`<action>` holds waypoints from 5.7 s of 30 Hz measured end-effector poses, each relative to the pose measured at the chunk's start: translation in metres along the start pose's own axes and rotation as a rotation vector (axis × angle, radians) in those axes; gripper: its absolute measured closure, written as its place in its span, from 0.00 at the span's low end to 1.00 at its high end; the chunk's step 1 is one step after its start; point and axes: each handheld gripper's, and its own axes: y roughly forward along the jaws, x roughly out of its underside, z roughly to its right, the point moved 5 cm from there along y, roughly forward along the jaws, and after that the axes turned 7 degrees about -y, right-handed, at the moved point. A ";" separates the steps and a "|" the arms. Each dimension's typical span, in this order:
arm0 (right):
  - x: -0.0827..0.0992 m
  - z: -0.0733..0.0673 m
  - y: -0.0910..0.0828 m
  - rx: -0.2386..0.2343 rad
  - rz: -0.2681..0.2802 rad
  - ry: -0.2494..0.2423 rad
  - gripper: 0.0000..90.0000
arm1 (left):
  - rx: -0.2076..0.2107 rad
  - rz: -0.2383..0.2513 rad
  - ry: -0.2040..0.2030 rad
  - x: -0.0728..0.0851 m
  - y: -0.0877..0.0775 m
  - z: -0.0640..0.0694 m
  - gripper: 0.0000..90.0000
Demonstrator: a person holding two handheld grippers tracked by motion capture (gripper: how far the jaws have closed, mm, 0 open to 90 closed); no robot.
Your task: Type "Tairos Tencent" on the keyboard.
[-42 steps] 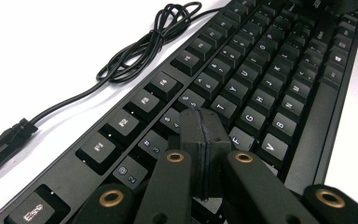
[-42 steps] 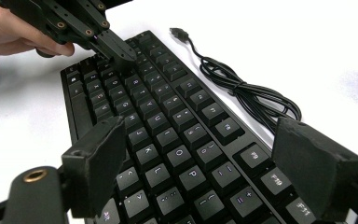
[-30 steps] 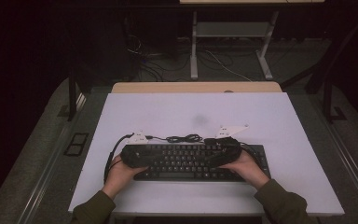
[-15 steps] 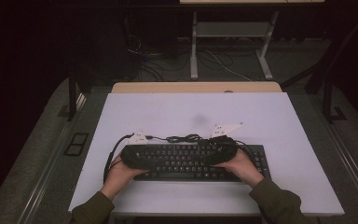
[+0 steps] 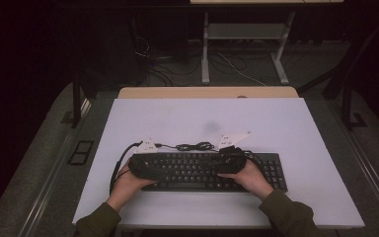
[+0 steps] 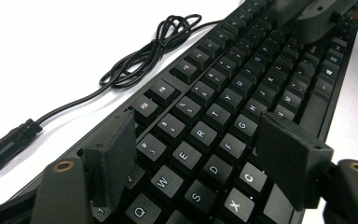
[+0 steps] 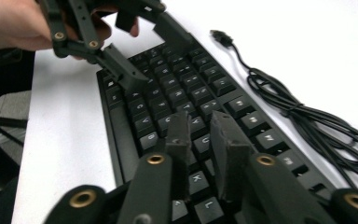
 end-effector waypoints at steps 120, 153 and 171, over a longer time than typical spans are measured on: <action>0.009 0.013 0.008 0.080 0.029 0.026 0.23 | 0.125 -0.091 0.044 0.012 0.002 0.024 0.99; 0.007 0.013 0.007 0.083 0.035 0.028 0.23 | 0.113 -0.097 0.058 0.011 0.001 0.024 0.99; 0.008 0.012 0.009 0.079 0.029 0.028 0.23 | 0.068 -0.036 0.043 0.000 -0.006 0.009 1.00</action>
